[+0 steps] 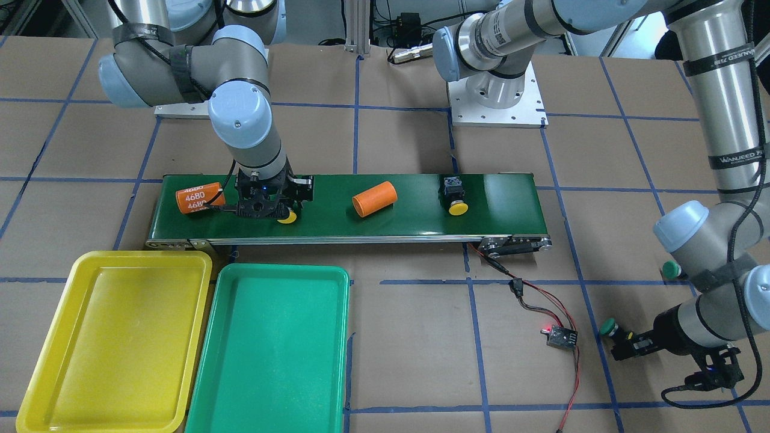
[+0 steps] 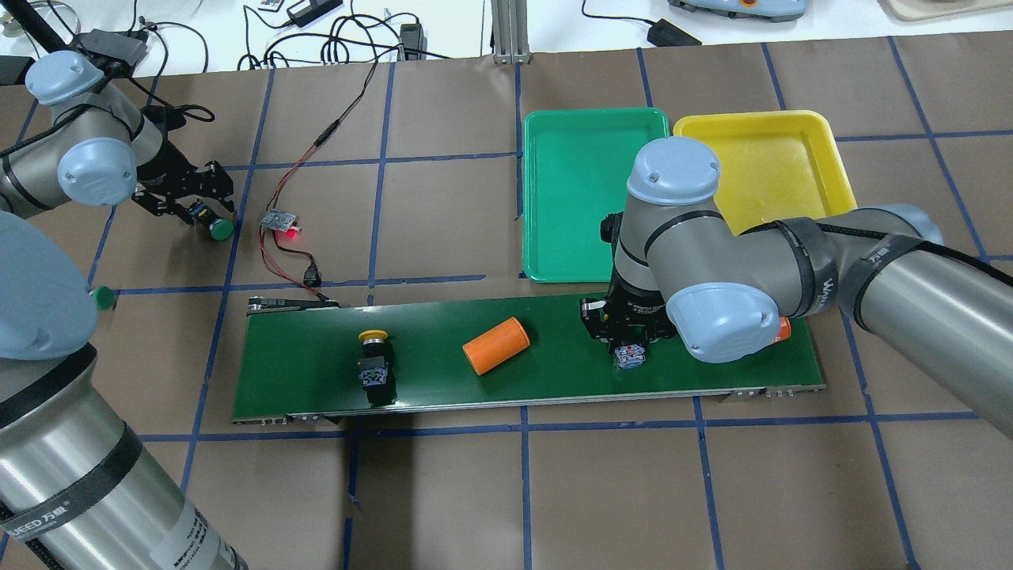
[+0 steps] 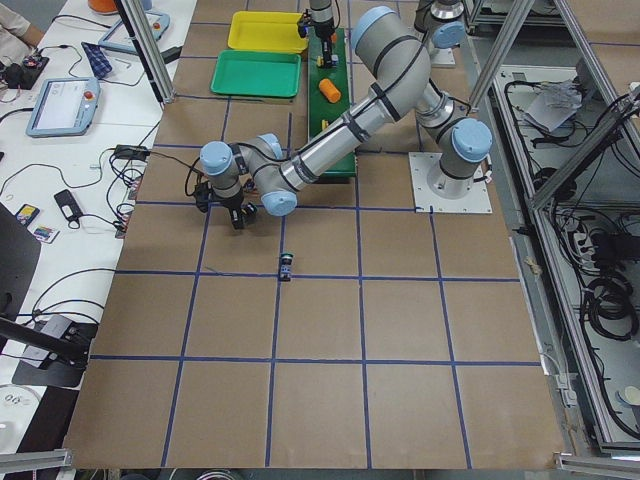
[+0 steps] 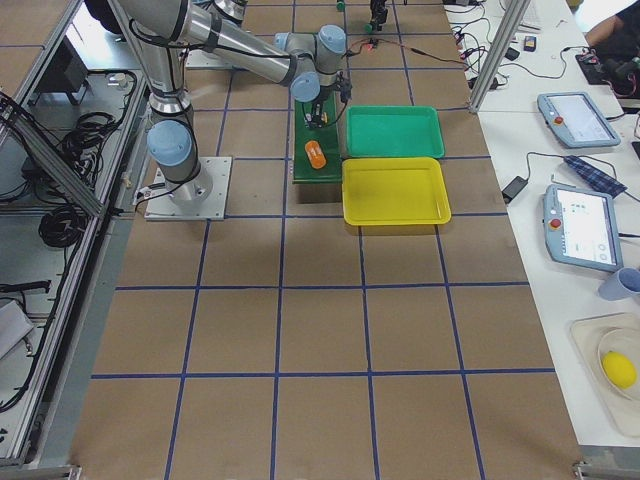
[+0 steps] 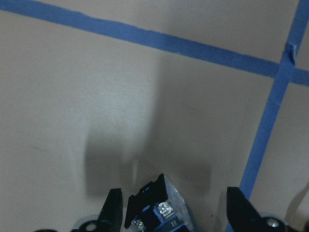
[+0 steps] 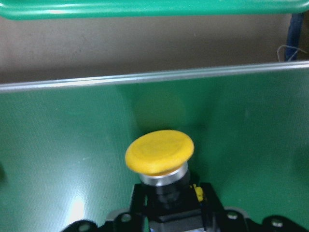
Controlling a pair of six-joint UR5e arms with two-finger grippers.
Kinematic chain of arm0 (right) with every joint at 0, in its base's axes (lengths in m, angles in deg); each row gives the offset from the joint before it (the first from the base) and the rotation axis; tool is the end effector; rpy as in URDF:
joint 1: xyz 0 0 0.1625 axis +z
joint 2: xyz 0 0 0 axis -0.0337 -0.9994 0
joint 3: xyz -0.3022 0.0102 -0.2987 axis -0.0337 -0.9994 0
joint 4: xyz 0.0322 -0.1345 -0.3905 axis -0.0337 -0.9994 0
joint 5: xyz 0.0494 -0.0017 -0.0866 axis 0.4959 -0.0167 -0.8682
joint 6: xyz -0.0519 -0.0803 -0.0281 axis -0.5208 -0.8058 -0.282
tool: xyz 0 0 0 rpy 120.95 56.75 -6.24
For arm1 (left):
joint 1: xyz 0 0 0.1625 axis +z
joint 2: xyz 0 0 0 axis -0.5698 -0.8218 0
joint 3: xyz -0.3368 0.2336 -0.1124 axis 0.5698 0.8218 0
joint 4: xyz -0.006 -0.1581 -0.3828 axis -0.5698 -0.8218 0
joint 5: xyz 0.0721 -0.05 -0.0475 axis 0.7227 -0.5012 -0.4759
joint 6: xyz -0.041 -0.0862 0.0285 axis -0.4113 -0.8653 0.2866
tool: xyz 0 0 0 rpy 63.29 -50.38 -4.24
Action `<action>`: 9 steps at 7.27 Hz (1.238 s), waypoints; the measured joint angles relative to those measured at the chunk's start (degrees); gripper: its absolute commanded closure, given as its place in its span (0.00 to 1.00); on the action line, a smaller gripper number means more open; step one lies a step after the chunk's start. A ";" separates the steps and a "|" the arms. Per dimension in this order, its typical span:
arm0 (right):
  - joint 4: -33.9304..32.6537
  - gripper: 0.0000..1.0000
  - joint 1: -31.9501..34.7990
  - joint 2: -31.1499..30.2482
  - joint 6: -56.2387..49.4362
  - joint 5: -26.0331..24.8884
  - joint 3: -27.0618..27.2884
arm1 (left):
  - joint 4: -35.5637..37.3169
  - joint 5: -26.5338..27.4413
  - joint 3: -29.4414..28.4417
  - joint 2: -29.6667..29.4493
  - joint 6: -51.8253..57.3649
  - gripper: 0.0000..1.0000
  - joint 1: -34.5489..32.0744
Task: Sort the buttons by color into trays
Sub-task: 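Carry yellow button over yellow tray while left gripper sets button on belt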
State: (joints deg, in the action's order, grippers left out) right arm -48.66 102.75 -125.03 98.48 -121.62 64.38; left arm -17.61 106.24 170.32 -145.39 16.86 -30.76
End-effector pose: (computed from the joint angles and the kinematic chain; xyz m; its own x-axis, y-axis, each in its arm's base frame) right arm 0.2250 -0.4390 0.2423 -0.9992 0.0376 -0.0107 0.0350 0.9815 0.1881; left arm 0.1641 -0.6928 0.1708 -0.9672 -0.2485 0.0530 -0.2477 0.9686 0.0213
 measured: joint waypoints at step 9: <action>-3.62 1.00 -12.74 -3.35 -9.07 -3.51 -8.72 | -12.93 2.88 20.54 25.07 0.74 1.00 -8.77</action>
State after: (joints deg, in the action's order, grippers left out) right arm -52.28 90.01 -128.38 89.40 -125.13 55.66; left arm -30.54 109.12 190.86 -120.32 17.60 -39.54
